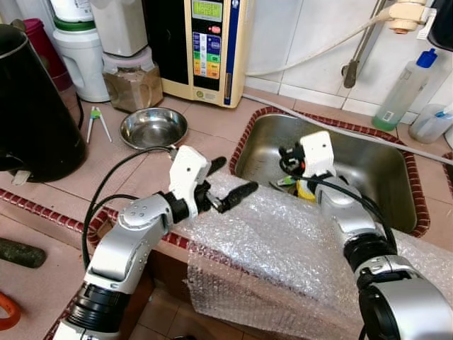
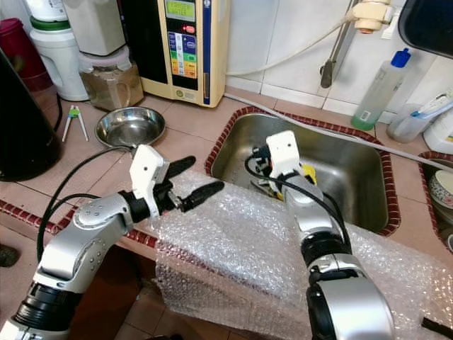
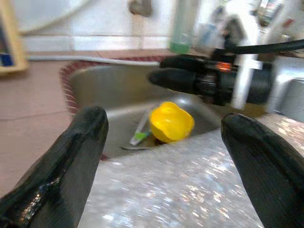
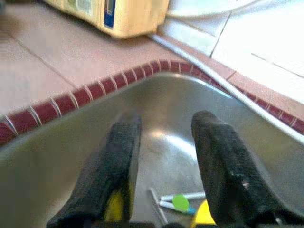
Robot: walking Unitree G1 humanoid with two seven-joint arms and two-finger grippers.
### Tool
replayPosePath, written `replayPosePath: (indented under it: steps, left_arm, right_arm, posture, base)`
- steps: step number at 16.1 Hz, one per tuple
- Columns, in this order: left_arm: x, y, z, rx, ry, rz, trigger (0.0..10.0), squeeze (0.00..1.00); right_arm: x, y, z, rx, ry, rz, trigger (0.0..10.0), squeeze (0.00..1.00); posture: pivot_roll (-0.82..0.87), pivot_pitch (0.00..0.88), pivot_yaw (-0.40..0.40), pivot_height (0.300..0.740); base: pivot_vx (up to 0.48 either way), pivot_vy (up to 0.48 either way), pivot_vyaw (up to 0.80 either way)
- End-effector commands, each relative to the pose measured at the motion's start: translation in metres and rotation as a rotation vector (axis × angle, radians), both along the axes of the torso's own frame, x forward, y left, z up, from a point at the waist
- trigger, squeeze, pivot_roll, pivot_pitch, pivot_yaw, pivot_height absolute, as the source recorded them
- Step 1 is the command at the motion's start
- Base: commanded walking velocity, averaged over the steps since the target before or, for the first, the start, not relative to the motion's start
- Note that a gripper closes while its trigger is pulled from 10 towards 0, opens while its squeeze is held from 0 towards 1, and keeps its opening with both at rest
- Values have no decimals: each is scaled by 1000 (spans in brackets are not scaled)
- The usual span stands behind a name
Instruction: Kitchen organization
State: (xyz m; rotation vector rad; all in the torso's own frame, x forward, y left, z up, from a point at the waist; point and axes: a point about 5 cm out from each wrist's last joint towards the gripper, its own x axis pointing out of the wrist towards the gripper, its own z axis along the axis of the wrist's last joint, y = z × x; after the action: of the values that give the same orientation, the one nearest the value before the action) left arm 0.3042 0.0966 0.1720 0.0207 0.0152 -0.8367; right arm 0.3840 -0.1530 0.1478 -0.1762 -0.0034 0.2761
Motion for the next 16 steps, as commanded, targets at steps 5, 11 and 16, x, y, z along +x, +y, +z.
replayPosePath:
  steps: [5,11,16]
  left_arm:
    - [41,45,12,18,-103,451,10000,1000]
    - [74,91,4,-134,25,875,10000,0]
    - [94,96,4,-294,174,1033,10000,0]
  right_arm:
    - [-17,18,25,130,-116,99,10000,1000]
    - [-71,31,49,181,-192,215,10000,1000]
    - [-93,34,51,174,-162,230,10000,1000]
  posture:
    - [53,86,-41,740]
    - [-3,92,-45,740]
    - [-40,102,-36,740]
  base:
    - [0,0,0]
    - [0,0,0]
    - [0,0,0]
